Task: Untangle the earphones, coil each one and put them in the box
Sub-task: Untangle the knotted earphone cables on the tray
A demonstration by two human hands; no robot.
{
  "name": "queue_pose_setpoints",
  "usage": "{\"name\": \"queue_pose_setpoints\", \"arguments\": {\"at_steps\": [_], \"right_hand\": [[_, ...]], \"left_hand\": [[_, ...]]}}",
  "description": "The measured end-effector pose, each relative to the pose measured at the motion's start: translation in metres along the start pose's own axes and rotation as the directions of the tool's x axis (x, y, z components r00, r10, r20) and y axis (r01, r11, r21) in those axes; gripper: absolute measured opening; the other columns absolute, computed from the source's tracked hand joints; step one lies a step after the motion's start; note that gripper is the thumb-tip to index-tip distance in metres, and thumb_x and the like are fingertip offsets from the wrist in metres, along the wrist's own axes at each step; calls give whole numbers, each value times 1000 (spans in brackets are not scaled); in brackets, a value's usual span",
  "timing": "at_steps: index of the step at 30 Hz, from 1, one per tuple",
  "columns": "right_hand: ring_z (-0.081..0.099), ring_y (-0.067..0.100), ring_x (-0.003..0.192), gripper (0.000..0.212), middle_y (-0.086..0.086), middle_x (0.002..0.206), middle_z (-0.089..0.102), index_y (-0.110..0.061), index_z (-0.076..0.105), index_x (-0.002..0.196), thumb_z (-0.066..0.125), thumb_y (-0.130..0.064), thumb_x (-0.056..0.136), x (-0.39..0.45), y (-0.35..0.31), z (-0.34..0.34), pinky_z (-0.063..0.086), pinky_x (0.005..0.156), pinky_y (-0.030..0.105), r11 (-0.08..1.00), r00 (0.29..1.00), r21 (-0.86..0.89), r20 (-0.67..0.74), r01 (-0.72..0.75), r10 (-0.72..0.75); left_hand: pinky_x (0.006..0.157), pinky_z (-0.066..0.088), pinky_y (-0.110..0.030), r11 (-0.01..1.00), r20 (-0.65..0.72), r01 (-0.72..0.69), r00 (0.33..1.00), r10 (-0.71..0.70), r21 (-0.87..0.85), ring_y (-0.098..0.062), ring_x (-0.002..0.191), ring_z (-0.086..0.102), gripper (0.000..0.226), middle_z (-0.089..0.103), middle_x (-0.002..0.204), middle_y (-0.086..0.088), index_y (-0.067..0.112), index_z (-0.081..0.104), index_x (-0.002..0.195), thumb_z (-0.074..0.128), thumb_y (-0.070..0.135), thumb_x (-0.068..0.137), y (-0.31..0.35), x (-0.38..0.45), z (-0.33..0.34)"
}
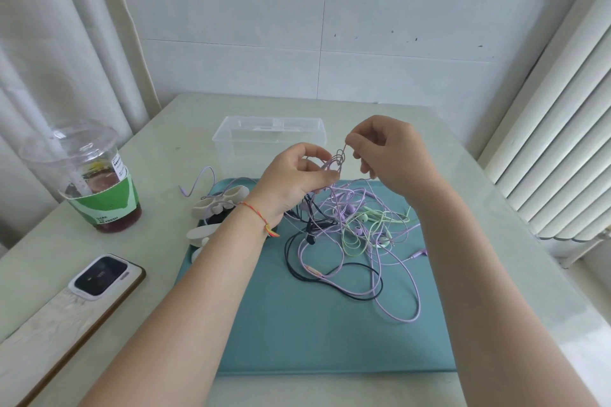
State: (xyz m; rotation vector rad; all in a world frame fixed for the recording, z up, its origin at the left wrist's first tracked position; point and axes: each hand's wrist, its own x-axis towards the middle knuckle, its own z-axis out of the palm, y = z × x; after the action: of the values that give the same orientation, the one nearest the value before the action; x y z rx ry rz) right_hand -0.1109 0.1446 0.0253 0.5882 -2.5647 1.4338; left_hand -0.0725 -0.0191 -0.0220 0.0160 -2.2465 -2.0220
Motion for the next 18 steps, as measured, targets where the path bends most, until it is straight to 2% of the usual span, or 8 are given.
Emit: {"name": "queue_pose_setpoints", "arguments": {"at_steps": [7,11,14,18], "right_hand": [[56,6,47,11,-2,69,68,-6,64,88,60,-15,91,-4,-5,1,49,50,23,995,1000,98,22,19,-22],[62,15,58,10,1,76,72,-6,63,88,57,-12,92,-4,-6,0,52,54,29,984,998,177,56,7,-18],[63,19,61,10,4,81,73,-5,62,88,55,-11,93,-5,-6,0,52,55,30,973,997,230,81,-19,0],[63,23,59,9,10,82,71,-2,57,92,51,-8,96,-2,-6,0,52,53,32,919,996,385,63,-87,67]], "left_hand": [[70,48,-30,1000,-44,10,999,-10,14,-17,61,58,29,60,64,-2,19,61,100,78,9,78,-3,2,1],[62,46,-25,1000,-106,27,994,-26,9,-14,54,58,25,61,60,1,19,61,96,76,7,80,-4,2,0],[62,48,-24,1000,-125,24,992,-22,16,-13,53,58,22,59,59,3,19,65,94,75,5,80,-4,2,-1],[63,46,-26,999,-122,45,992,-43,19,-14,58,59,22,62,66,1,19,67,89,83,19,73,-5,2,-1]]}}
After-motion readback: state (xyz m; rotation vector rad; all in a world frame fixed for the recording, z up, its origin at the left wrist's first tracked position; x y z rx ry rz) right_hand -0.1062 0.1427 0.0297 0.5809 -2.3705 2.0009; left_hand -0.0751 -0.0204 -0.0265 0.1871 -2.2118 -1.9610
